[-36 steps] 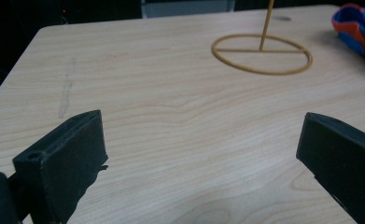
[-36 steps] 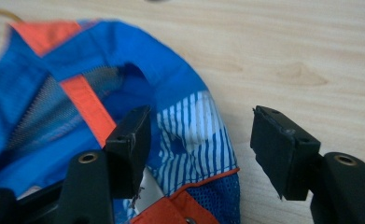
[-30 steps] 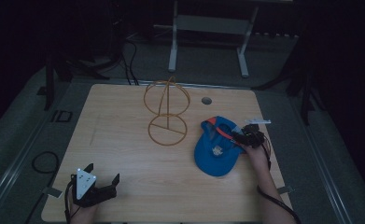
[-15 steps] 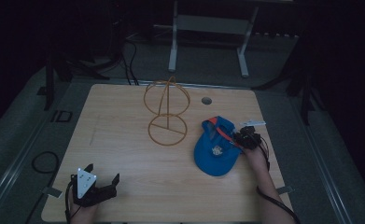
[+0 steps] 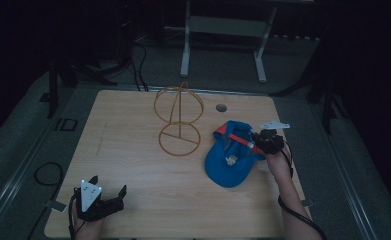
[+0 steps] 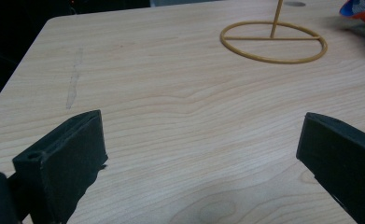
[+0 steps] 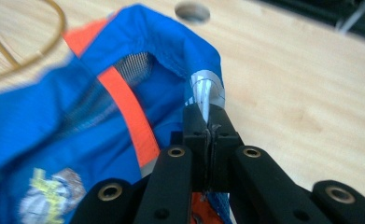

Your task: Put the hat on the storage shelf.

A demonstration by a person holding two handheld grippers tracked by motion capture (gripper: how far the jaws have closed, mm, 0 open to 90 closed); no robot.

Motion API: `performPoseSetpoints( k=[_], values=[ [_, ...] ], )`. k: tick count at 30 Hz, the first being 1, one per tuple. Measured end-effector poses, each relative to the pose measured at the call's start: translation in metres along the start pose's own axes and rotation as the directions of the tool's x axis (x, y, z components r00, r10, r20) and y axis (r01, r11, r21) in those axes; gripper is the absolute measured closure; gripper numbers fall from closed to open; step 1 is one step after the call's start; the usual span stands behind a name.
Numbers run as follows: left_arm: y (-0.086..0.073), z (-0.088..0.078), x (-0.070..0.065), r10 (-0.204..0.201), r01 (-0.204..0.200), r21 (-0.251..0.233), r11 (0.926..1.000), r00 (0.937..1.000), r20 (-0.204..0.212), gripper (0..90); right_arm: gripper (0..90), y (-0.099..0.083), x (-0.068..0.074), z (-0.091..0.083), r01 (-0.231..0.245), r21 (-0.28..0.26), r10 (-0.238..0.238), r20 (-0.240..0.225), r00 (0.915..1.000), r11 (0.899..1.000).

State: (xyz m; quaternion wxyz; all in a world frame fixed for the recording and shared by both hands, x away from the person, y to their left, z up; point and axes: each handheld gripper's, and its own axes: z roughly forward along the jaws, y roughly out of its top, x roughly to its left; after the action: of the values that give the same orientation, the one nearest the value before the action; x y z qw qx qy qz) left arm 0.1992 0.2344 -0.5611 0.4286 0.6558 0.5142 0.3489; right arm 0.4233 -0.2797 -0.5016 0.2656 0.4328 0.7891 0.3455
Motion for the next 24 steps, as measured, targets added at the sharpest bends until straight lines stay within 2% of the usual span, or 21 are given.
performPoseSetpoints(
  k=[6,10,14,18,21,24],
  values=[
    [0.0,0.0,0.0,-0.003,0.003,0.01,0.9999,1.0,0.007,1.7,88.4,0.022,0.009,-0.024,0.05,-0.066,-0.051,-0.024,0.9984,0.997],
    [0.002,-0.001,-0.001,-0.005,0.005,0.005,1.0,0.9999,0.011,1.7,88.4,0.035,0.014,-0.041,0.08,-0.111,-0.085,-0.037,0.9957,0.991],
    [0.006,-0.001,-0.003,-0.021,0.02,0.027,0.9994,0.9986,0.048,1.6,88.5,0.047,0.016,-0.061,0.09,-0.15,-0.1,-0.056,0.9934,0.984],
    [0.011,-0.001,-0.009,0.02,-0.022,0.032,0.9993,0.9987,0.047,1.6,88.5,0.056,0.019,-0.085,0.105,-0.208,-0.12,-0.061,0.9909,0.972],
    [0.014,-0.001,-0.013,0.016,-0.018,0.035,0.9992,0.9977,0.066,1.7,88.5,0.061,0.021,-0.103,0.119,-0.247,-0.139,-0.065,0.9882,0.962],
    [0.019,-0.002,-0.017,0.012,-0.017,0.049,0.9986,0.9956,0.093,1.6,88.5,0.064,0.022,-0.119,0.131,-0.265,-0.155,-0.069,0.9855,0.955]
  ],
)
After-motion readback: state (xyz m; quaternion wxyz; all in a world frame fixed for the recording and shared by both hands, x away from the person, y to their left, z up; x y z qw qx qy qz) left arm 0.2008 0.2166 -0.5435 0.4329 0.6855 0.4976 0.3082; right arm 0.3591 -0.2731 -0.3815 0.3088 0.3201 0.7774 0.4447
